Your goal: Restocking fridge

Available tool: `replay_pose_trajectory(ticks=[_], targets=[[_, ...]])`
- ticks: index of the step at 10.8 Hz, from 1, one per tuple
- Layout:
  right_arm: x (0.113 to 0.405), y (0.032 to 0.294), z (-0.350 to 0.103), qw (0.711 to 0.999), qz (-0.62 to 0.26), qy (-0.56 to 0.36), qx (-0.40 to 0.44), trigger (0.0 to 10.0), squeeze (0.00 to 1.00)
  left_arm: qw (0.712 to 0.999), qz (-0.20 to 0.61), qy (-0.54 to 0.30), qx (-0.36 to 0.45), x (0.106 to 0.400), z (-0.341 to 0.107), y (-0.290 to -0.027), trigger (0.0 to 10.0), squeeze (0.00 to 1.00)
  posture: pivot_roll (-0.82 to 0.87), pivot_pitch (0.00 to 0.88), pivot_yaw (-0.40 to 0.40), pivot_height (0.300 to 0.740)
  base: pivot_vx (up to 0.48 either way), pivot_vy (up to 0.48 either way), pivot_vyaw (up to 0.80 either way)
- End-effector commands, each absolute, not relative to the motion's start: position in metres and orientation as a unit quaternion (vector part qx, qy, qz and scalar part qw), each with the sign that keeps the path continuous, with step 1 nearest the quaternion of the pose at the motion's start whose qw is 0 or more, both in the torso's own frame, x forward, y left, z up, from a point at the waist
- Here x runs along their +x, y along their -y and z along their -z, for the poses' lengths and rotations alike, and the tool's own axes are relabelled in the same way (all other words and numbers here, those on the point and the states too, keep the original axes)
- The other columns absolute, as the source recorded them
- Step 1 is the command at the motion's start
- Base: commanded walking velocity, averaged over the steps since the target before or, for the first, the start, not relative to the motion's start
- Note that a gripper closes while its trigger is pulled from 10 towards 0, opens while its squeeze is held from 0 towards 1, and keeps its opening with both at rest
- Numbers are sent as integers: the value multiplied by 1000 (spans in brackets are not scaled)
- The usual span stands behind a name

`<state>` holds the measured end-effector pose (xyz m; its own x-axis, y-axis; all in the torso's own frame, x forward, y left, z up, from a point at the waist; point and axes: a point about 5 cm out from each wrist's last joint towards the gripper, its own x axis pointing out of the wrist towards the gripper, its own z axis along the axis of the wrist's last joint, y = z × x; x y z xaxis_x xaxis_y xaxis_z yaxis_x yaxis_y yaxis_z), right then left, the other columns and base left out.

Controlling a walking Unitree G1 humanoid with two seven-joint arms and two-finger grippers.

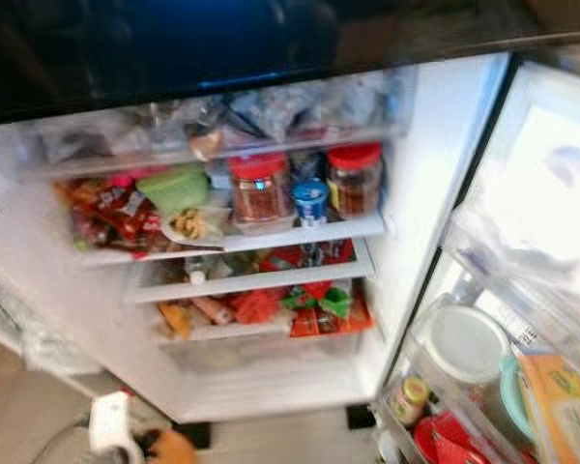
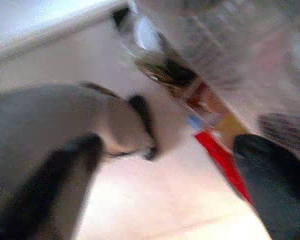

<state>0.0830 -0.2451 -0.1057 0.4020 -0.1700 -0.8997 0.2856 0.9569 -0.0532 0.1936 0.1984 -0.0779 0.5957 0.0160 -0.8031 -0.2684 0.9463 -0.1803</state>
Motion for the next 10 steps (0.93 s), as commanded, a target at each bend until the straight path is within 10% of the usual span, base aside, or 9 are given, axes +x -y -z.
replay_pose_trajectory(ticks=[1, 4, 10], targets=[[92, 251, 102, 844, 150, -512, 54, 10000, 0, 886, -79, -414, -192, 195, 75, -205, 10000, 0, -217, 0, 102, 740, 0, 0, 0], [92, 253, 101, 844, 147, -513, 52, 10000, 0, 914, 23, -252, -318, 266, 21, -197, 10000, 0, -206, 0, 95, 740, 0, 0, 0], [89, 253, 102, 843, 146, -516, 42, 10000, 0, 874, 203, -135, -420, 285, -20, -168, 10000, 0, -217, 0, 103, 740, 0, 0, 0]])
